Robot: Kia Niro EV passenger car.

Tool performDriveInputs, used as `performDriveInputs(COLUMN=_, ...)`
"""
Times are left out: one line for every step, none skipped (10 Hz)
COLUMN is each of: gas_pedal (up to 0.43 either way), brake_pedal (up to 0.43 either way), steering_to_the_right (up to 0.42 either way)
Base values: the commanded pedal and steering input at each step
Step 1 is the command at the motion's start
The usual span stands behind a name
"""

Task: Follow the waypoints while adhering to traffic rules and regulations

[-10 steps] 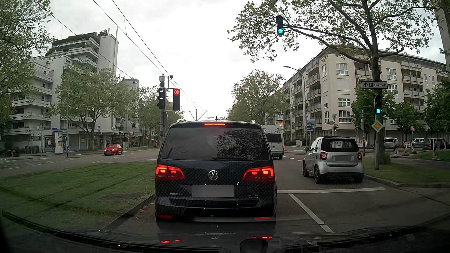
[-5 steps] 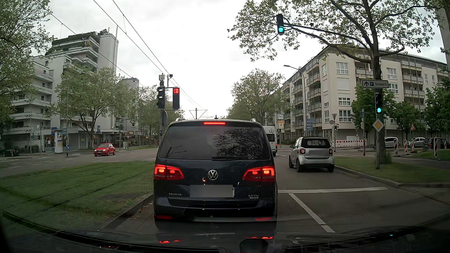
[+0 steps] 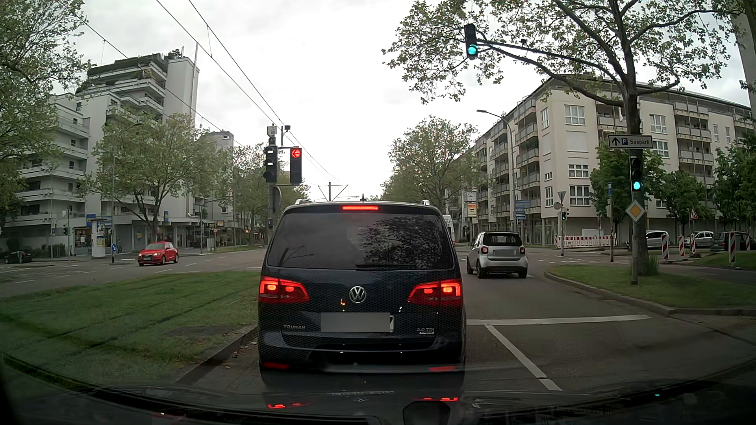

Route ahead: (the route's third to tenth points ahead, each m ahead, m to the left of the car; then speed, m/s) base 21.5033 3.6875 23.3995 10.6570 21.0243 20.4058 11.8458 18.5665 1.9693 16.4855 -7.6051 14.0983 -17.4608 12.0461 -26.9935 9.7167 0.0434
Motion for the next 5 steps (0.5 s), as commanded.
performDriveInputs(gas_pedal=0.000, brake_pedal=0.232, steering_to_the_right=-0.005)
performDriveInputs(gas_pedal=0.000, brake_pedal=0.232, steering_to_the_right=-0.006)
performDriveInputs(gas_pedal=0.000, brake_pedal=0.238, steering_to_the_right=-0.006)
performDriveInputs(gas_pedal=0.000, brake_pedal=0.238, steering_to_the_right=-0.005)
performDriveInputs(gas_pedal=0.000, brake_pedal=0.238, steering_to_the_right=-0.005)
